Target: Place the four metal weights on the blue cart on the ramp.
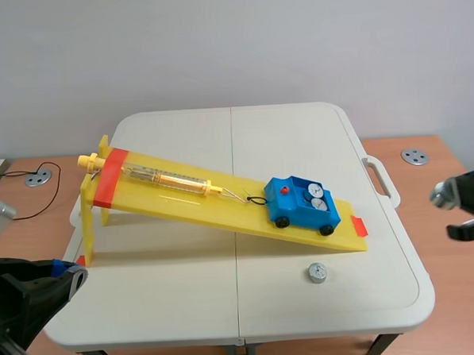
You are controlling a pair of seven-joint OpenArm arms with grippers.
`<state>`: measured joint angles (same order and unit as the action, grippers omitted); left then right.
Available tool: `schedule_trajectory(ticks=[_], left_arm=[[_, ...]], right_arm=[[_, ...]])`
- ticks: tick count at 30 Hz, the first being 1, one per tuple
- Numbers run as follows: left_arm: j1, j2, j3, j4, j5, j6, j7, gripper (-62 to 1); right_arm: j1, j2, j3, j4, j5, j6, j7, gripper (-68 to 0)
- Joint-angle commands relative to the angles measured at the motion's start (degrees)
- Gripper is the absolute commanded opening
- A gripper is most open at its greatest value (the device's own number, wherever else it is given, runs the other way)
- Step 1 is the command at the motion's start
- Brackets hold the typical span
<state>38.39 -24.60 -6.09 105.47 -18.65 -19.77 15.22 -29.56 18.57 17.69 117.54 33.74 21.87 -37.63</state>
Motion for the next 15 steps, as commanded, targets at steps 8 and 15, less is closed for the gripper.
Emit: schedule_trajectory(ticks=[8,15], left_arm=[[-0.5,0.9,-1.0,4.0,-2.8,-1.4,-4.9,-56.9],[-0.5,0.9,-1.0,4.0,-2.8,-1.4,-4.9,-56.9]], right_arm=[[11.7,1.9,-2.3,3.2,-1.2,-3.6,7.1,-66.8],[18.6,1.6,-9.7,-2.4,-7.9,-7.0,8.6,-66.8]])
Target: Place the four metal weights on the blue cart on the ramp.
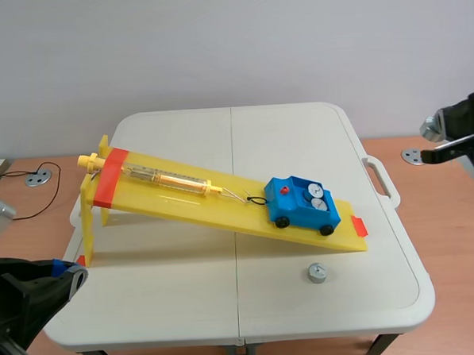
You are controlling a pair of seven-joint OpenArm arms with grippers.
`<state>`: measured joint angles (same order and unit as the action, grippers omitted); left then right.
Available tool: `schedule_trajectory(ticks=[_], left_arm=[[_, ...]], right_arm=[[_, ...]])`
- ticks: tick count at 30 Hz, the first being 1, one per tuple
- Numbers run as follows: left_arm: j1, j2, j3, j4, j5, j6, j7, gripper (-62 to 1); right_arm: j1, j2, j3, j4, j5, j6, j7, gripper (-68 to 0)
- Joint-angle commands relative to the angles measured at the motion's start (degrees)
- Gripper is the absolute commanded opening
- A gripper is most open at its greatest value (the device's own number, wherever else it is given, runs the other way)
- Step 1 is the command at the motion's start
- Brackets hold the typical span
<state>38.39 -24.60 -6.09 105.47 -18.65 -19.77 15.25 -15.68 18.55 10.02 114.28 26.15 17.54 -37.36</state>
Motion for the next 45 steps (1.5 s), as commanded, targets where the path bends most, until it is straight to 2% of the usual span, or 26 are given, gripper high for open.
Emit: schedule_trajectory(ticks=[1,5,14,17,23,34,45], left_arm=[[-0.5,0.9,-1.0,4.0,-2.8,-1.4,-4.9,-56.9],[-0.5,0.9,-1.0,4.0,-2.8,-1.4,-4.9,-56.9],[-0.5,1.0,-1.0,4.0,-2.8,-1.4,-4.9,-56.9],[-0.5,1.0,-1.0,4.0,-2.8,-1.4,-4.9,-56.9],[-0.5,1.1,-1.0,4.0,-2.8,-1.4,-4.9,-56.9],[-0.5,2.7,-1.0,4.0,-2.8,-1.4,-4.9,-56.9],[-0.5,2.7,-1.0,4.0,-2.8,-1.4,-4.9,-56.9]], right_arm=[[5.8,1.2,-3.2,-0.1,-1.4,-3.3,8.4,-66.8],[9.7,-1.0,-7.0,-3.4,-4.8,-4.5,8.8,-66.8],[17.0,-5.6,-13.6,-11.8,-11.0,-4.8,9.4,-66.8],[19.1,-6.7,-15.3,-14.2,-13.1,-6.3,9.8,-66.8],[23.2,-8.4,-18.2,-18.9,-16.6,-7.5,10.9,-66.8],[28.3,-9.7,-23.0,-26.9,-19.3,-8.4,12.2,-66.8],[30.3,-10.9,-26.3,-29.7,-20.6,-8.3,14.4,-66.8]])
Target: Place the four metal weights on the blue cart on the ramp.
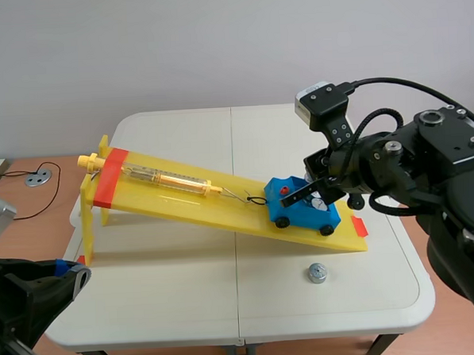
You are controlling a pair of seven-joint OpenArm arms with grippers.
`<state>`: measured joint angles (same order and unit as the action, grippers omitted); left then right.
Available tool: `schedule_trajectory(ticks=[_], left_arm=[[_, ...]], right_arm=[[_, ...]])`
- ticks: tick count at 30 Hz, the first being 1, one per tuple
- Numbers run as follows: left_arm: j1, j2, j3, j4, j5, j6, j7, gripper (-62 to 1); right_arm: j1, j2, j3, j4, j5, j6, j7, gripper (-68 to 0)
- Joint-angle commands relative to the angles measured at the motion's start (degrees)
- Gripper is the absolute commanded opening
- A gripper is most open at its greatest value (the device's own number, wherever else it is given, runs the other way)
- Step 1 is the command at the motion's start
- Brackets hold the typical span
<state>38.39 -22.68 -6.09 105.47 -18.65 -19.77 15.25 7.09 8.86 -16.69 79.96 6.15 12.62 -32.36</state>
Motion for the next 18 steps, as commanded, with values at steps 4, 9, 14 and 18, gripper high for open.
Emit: schedule_trajectory(ticks=[4,9,14,18], left_arm=[[-0.5,0.8,-1.0,4.0,-2.8,-1.4,-4.9,-56.9],[-0.5,0.8,-1.0,4.0,-2.8,-1.4,-4.9,-56.9],[-0.5,0.8,-1.0,4.0,-2.8,-1.4,-4.9,-56.9],[-0.5,0.8,-1.0,4.0,-2.8,-1.4,-4.9,-56.9]], right_arm=[[7.7,-2.3,-0.4,3.5,-0.7,-3.4,9.4,-66.8],[8.6,-3.5,-0.7,1.0,-1.1,-3.7,9.6,-66.8],[8.8,-3.7,-0.7,0.5,-1.3,-4.1,9.6,-66.8],[8.8,-3.7,-0.7,0.5,-1.5,-4.1,9.8,-66.8]])
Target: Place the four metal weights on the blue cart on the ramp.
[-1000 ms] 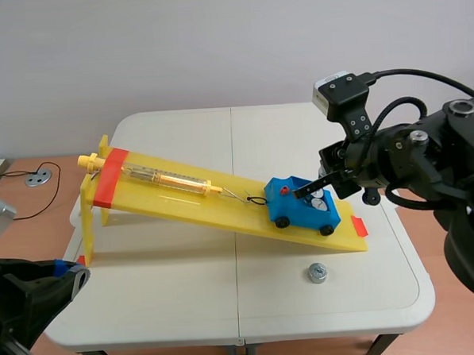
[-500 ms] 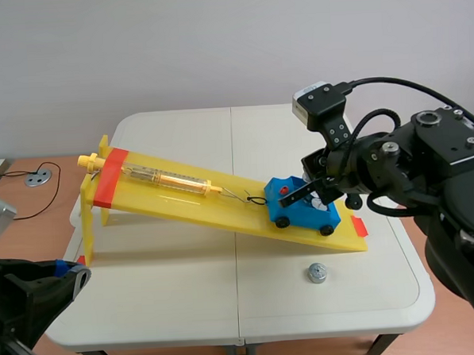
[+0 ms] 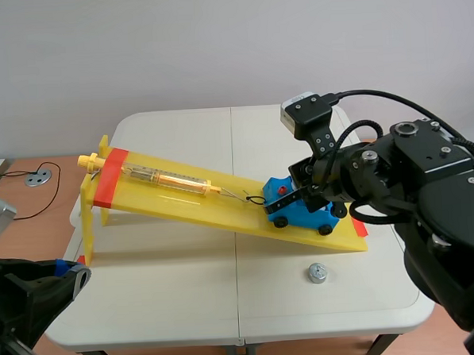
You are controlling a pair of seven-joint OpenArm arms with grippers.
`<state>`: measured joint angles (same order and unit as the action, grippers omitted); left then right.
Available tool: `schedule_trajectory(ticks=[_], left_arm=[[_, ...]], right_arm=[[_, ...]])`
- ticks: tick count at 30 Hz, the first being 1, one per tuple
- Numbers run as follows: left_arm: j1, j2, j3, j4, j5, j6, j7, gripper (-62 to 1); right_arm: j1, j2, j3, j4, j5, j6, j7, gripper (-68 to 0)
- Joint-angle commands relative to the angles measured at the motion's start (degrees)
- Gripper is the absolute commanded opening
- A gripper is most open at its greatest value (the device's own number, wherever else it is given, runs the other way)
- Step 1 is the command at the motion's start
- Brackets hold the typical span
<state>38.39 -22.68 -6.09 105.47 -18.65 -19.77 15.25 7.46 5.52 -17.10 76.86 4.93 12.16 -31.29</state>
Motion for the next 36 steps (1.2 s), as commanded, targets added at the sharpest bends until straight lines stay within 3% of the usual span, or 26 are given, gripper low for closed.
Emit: schedule_trajectory(ticks=[1,6,13,16,21,27,36], left_arm=[[-0.5,0.8,-1.0,4.0,-2.8,-1.4,-4.9,-56.9],[-0.5,0.8,-1.0,4.0,-2.8,-1.4,-4.9,-56.9],[-0.5,0.8,-1.0,4.0,-2.8,-1.4,-4.9,-56.9],[-0.5,0.8,-1.0,4.0,-2.8,-1.4,-4.9,-56.9],[-0.5,0.8,-1.0,4.0,-2.8,-1.4,-4.9,-56.9],[-0.5,0.8,-1.0,4.0,-2.8,-1.4,-4.9,-56.9],[-0.5,0.8,-1.0,4.0,-2.8,-1.4,-4.9,-56.9]], right_arm=[[8.4,-0.3,-0.3,3.6,-0.3,-3.7,8.8,-66.1],[8.4,-0.3,-0.3,3.6,-0.3,-3.6,9.4,-48.3],[8.2,0.7,1.0,6.8,1.0,-3.6,5.9,-39.8],[7.1,2.8,2.4,11.1,4.1,-3.0,3.7,-39.2],[2.8,7.5,6.0,18.3,9.4,0.2,0.0,-39.2],[-5.2,14.0,11.5,25.1,18.3,4.4,-2.1,-39.3],[-17.0,21.0,21.4,34.2,26.2,8.6,-5.1,-39.2]])
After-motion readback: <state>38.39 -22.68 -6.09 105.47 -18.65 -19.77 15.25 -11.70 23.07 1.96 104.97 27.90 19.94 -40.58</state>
